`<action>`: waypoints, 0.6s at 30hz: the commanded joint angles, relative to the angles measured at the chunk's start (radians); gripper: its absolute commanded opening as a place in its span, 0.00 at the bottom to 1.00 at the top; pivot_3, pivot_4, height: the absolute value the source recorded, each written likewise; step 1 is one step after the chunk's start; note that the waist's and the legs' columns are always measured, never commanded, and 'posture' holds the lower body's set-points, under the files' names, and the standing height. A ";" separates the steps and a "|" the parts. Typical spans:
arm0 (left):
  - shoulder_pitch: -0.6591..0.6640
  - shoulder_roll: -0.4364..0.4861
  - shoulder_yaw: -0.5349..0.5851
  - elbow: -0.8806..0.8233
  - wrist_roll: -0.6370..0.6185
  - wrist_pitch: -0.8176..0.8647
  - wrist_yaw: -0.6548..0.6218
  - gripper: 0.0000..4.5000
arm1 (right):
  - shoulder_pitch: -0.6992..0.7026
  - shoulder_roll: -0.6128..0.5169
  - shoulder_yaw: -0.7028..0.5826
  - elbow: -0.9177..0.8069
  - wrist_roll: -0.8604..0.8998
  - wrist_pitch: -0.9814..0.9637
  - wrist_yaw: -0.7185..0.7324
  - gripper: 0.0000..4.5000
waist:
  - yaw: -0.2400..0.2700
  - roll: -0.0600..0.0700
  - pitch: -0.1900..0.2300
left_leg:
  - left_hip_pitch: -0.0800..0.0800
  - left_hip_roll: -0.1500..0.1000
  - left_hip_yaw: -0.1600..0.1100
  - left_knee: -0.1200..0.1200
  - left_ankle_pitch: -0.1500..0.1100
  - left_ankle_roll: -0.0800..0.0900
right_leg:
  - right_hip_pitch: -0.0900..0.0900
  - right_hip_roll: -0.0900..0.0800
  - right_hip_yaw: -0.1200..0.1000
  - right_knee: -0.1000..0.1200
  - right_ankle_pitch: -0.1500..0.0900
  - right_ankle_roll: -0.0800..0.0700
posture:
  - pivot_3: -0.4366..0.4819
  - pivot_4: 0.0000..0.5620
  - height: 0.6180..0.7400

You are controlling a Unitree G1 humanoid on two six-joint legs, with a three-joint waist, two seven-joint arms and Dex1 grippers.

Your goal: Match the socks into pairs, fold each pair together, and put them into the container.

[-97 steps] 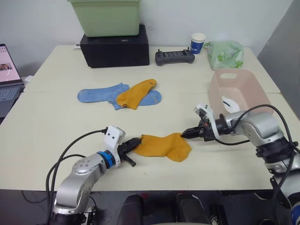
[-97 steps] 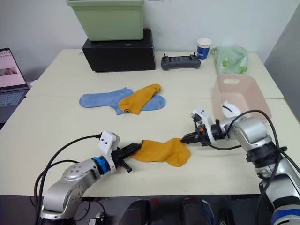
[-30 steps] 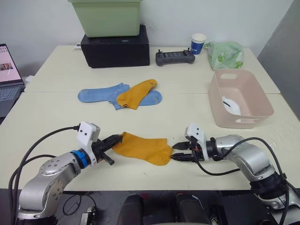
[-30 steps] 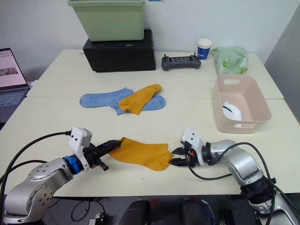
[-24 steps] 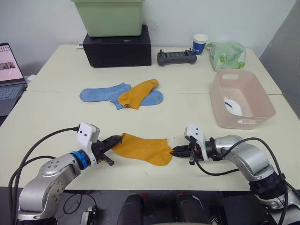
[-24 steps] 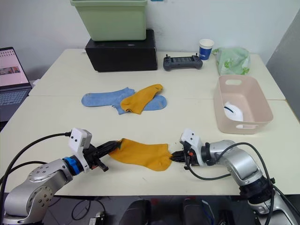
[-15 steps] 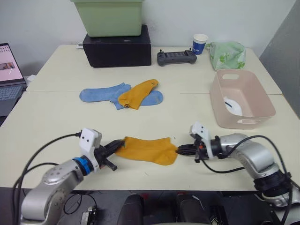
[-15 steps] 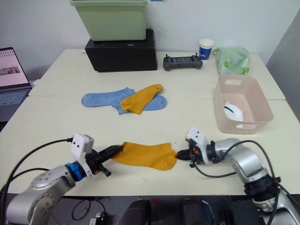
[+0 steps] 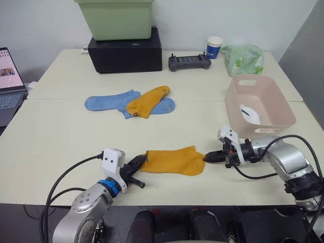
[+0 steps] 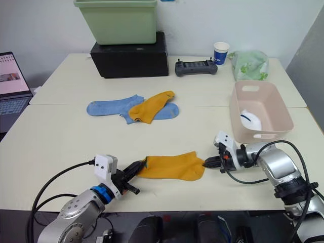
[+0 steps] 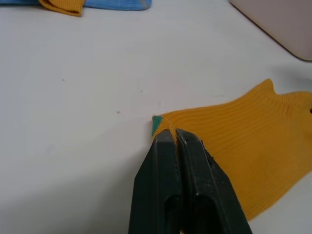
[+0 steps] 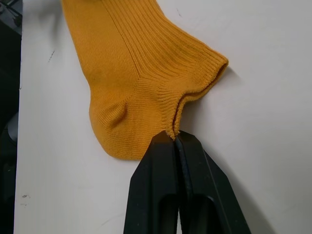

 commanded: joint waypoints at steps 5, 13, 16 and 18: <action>0.036 0.045 0.122 -0.008 -0.090 0.010 -0.047 0.43 | -0.013 -0.019 -0.023 -0.014 -0.001 -0.042 0.035 0.00 | 0.000 0.000 0.000 | 0.000 0.000 0.000 0.000 0.000 0.000 | 0.000 0.000 0.000 0.000 0.000 0.000 | 0.48 0.27 1.00; 0.052 0.243 0.304 0.047 -0.214 0.056 -0.220 1.00 | 0.036 -0.078 -0.126 -0.076 0.024 -0.078 0.030 0.16 | 0.000 0.000 0.000 | 0.000 0.001 0.000 0.000 0.000 0.000 | 0.000 0.000 -0.001 0.000 -0.001 -0.001 | 0.48 0.27 1.00; -0.018 0.302 0.315 0.103 -0.210 0.048 -0.264 1.00 | 0.040 -0.096 -0.151 -0.086 0.001 -0.117 0.013 0.38 | 0.002 0.000 0.000 | 0.000 0.000 0.000 0.000 0.000 0.000 | 0.000 0.000 -0.001 0.000 -0.001 -0.001 | 0.48 0.27 1.00; -0.068 0.328 0.293 0.124 -0.192 0.038 -0.282 1.00 | 0.038 -0.103 -0.156 -0.092 -0.013 -0.145 0.006 0.55 | 0.002 0.000 0.000 | 0.000 0.000 0.000 0.000 0.000 0.000 | 0.000 0.000 -0.001 0.000 -0.001 -0.001 | 0.48 0.27 1.00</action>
